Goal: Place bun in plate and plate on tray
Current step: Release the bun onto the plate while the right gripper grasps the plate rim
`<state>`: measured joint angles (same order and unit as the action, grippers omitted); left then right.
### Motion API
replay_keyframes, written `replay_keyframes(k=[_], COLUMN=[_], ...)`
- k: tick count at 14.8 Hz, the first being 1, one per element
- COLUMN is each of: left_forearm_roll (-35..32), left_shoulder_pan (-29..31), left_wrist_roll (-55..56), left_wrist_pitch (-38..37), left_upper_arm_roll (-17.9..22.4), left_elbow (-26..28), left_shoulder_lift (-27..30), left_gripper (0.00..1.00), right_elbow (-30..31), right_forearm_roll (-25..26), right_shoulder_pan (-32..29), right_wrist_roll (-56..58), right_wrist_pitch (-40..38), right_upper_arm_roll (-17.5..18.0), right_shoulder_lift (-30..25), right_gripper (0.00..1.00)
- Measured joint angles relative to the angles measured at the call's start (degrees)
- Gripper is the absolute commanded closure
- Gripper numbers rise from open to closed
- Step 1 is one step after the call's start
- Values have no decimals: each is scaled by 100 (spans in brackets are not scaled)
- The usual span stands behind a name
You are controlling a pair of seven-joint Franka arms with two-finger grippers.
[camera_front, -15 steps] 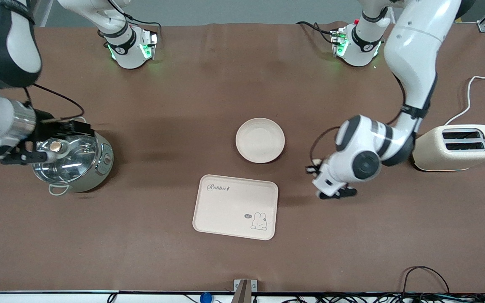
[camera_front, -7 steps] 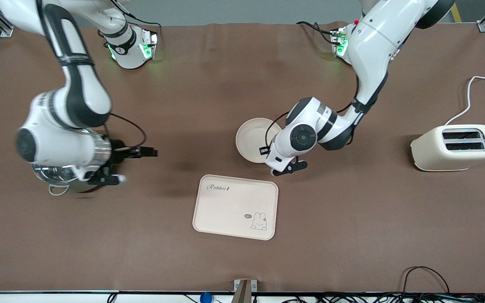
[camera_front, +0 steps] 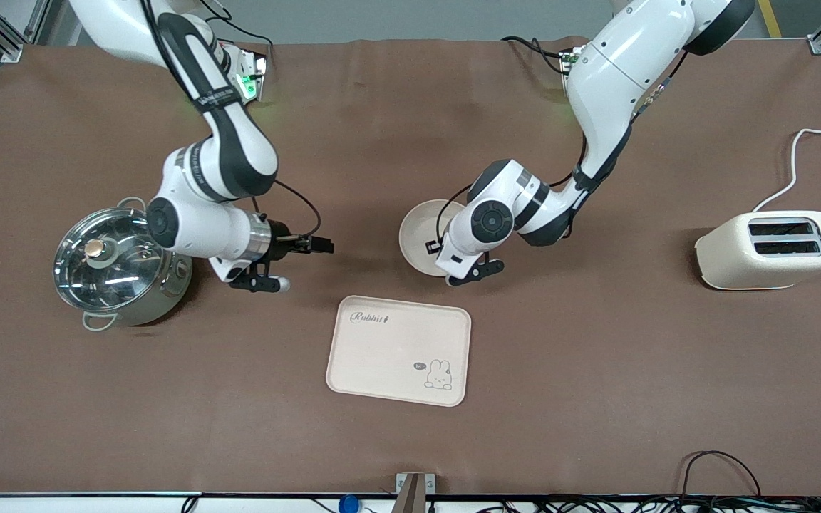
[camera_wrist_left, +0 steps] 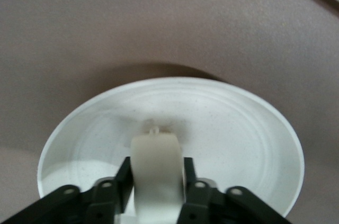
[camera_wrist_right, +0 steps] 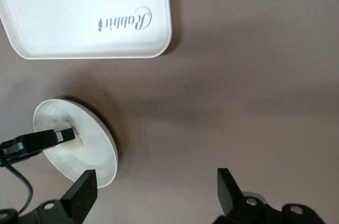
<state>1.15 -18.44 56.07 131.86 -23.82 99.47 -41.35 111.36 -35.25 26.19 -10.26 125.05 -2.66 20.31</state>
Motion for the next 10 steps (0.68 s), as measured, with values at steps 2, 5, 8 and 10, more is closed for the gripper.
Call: replay_keyframes(k=[2, 5, 8, 10], left_forearm_roll=[0, 0, 0, -4], left_shoulder_pan=[76, 148, 313, 549], left_wrist_roll=[42, 252, 348, 327], left_wrist_pitch=[13, -156, -853, -1194], left_upper_arm_roll=[1, 10, 39, 43], left_elbow=[-91, -339, -585, -678], left_shoulder_lift=[9, 88, 287, 576], left_gripper=[0, 0, 0, 0], right_elbow=[280, 612, 723, 734], right_forearm_roll=[-227, -732, -1205, -1508], right_shoulder_pan=[269, 790, 1310, 1651], right_wrist_roll=[-20, -33, -47, -50], right_wrist_pitch=[535, 1226, 1905, 2349], right_upper_arm_roll=[0, 2, 3, 4], right_shoulder_lift=[0, 14, 203, 445], right_gripper=[6, 16, 30, 37])
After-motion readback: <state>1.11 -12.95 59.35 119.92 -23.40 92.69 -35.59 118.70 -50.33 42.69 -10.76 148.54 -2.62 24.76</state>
